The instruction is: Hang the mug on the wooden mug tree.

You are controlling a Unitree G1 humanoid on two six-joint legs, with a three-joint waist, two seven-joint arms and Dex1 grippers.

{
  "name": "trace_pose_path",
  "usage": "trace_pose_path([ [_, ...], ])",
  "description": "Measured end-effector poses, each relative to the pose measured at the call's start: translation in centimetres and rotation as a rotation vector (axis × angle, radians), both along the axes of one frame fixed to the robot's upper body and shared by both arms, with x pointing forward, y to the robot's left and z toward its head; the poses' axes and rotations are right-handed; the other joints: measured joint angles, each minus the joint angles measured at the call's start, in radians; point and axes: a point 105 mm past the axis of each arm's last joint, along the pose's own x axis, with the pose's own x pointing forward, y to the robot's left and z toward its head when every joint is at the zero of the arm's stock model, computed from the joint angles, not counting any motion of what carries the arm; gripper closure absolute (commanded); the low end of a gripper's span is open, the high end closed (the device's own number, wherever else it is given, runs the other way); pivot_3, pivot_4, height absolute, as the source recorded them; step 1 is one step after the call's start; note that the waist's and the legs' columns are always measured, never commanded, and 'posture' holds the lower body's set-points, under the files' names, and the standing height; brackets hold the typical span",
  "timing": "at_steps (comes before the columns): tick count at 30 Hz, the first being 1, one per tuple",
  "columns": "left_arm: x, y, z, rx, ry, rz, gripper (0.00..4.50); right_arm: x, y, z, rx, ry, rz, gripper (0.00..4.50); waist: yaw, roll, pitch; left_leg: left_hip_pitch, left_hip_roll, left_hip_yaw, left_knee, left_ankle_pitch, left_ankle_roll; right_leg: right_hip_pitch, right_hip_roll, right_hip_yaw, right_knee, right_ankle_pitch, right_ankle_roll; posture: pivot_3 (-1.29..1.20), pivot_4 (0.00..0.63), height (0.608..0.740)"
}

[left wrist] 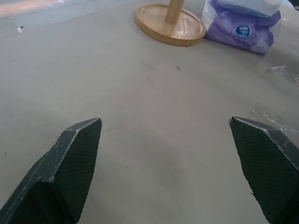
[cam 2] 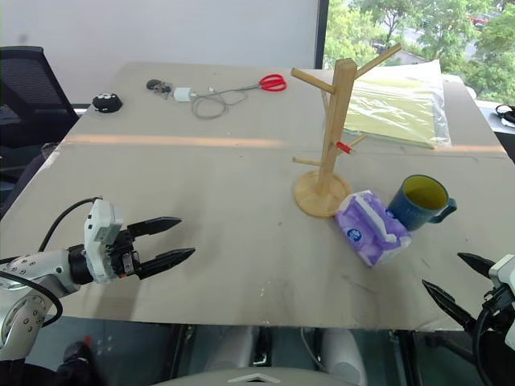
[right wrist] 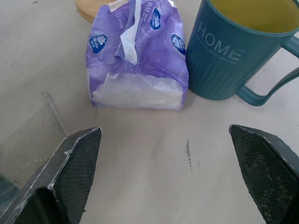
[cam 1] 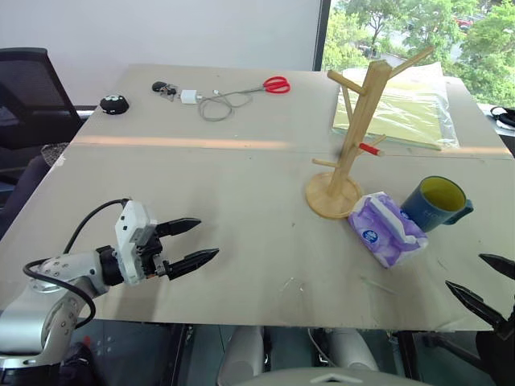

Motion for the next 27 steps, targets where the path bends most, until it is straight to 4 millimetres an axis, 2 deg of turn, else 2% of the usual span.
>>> trace_pose_path([
  [2, 0.0, 0.0, 0.0, 0.0, -0.001, -0.005, 0.0, 0.1, 0.1, 0.1, 0.0, -0.005, -0.001, 0.07, 0.0, 0.0, 0.0, 0.0, 0.0, 0.0, 0.0, 0.0, 0.0, 0.0, 0.0, 0.0, 0.0, 0.0, 0.0, 0.0, 0.15, 0.74],
  [5, 0.5, -2.1, 2.2, -0.072, -0.044, -0.156, 0.0, 3.0, 3.3, 1.8, -0.01, -0.107, 0.021, 0.07, -0.001, 0.0, 0.002, 0.001, 0.001, 0.001, 0.002, 0.0, 0.0, 0.0, -0.003, -0.002, 0.001, -0.001, 0.003, 0.0, 0.15, 0.74],
  [6, 0.1, -3.3, 3.3, -0.094, -0.063, -0.241, 0.0, 3.5, 5.1, 2.8, -0.039, -0.148, 0.054, 0.07, -0.002, 0.001, 0.002, 0.002, 0.001, 0.001, 0.002, 0.001, -0.001, 0.0, -0.004, -0.002, 0.001, -0.001, 0.003, 0.0, 0.15, 0.74],
  [9, -0.5, -3.8, 3.6, -0.108, -0.057, -0.3, 0.0, 3.8, 5.9, 2.8, -0.035, -0.143, 0.039, 0.07, 0.0, -0.001, 0.0, 0.002, 0.001, 0.0, 0.002, 0.001, -0.001, 0.0, -0.002, -0.002, 0.002, 0.001, 0.0, 0.0, 0.15, 0.74],
  [13, -1.0, -5.0, 4.2, -0.116, -0.05, -0.379, 0.0, 4.6, 6.9, 1.9, -0.004, -0.108, 0.03, 0.07, 0.0, -0.003, 0.0, 0.0, -0.001, 0.0, 0.001, 0.001, -0.001, 0.0, 0.002, -0.001, 0.001, 0.001, -0.001, 0.0, 0.15, 0.74],
  [15, -1.5, -5.9, 5.2, -0.111, -0.081, -0.431, 0.0, 4.9, 7.7, 0.2, 0.014, -0.049, 0.044, 0.07, -0.001, -0.003, 0.0, 0.0, -0.001, 0.0, 0.001, 0.001, -0.001, 0.0, 0.003, 0.0, 0.0, 0.001, -0.001, 0.0, 0.15, 0.74],
  [18, -2.3, -6.6, 5.7, -0.116, -0.077, -0.475, 0.0, 5.7, 6.9, -2.4, 0.01, 0.031, -0.01, 0.07, -0.001, -0.002, 0.001, 0.0, -0.002, 0.001, 0.001, 0.002, -0.002, 0.0, 0.002, 0.002, 0.0, 0.0, 0.001, 0.0, 0.15, 0.74],
  [21, -2.8, -6.9, 5.8, -0.112, -0.068, -0.501, 0.0, 6.9, 5.8, -3.9, -0.027, 0.039, -0.063, 0.81, -0.003, -0.002, 0.001, 0.001, -0.002, 0.002, 0.001, 0.001, 0.0, 0.0, 0.003, 0.003, 0.001, -0.001, 0.002, 0.0, 0.15, 0.74],
  [27, -3.1, -6.4, 5.9, -0.106, -0.06, -0.479, 0.0, 8.0, 5.6, -4.6, -0.063, 0.0, -0.045, 3.58, -0.001, -0.003, 0.0, 0.002, -0.001, 0.0, 0.002, 0.001, 0.0, 0.001, 0.006, 0.003, 0.002, -0.002, 0.004, 0.0, 0.15, 0.74],
])
